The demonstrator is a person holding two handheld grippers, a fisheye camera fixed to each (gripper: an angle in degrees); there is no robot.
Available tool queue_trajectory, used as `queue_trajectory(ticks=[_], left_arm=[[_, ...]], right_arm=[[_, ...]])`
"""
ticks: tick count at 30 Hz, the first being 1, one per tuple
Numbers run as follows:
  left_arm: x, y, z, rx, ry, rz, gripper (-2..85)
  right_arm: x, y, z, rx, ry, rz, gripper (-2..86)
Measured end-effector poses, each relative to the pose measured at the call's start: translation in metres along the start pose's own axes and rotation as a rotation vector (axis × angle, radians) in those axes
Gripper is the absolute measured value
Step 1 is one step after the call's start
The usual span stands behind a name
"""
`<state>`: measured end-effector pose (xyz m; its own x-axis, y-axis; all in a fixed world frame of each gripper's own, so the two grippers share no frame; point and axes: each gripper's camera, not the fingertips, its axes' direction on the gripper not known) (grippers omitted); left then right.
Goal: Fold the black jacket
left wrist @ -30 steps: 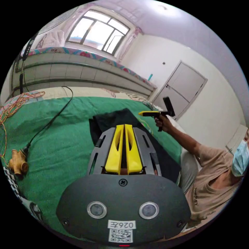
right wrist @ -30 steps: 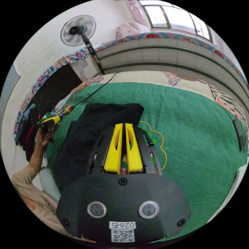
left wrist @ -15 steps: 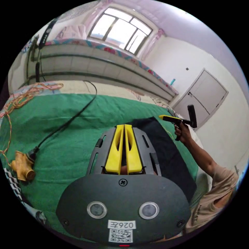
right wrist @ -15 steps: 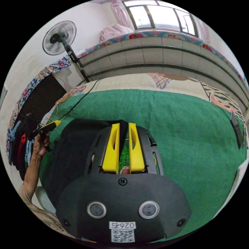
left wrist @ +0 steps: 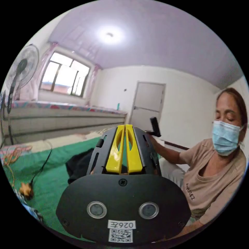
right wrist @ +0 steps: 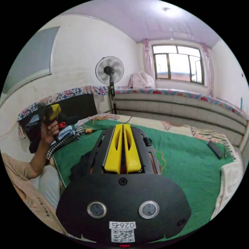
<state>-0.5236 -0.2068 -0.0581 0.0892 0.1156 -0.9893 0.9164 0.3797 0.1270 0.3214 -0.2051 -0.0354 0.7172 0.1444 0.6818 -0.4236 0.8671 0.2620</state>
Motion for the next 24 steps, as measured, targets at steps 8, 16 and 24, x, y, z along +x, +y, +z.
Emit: queue_trajectory(ticks=[8,16,24], left_arm=[[-0.165,0.116,0.058,-0.355,-0.334,-0.55,5.5],[-0.188,0.141,0.104,-0.43,-0.226,-0.579,18.7],[-0.169,0.154,0.14,-0.414,0.056,-0.569,14.3]], right_arm=[[0.125,0.05,0.08,-0.269,-0.183,0.423,4.3],[0.18,0.081,0.145,-0.401,-0.356,0.552,11.1],[0.167,0.106,0.199,-0.332,-0.517,0.612,8.9]])
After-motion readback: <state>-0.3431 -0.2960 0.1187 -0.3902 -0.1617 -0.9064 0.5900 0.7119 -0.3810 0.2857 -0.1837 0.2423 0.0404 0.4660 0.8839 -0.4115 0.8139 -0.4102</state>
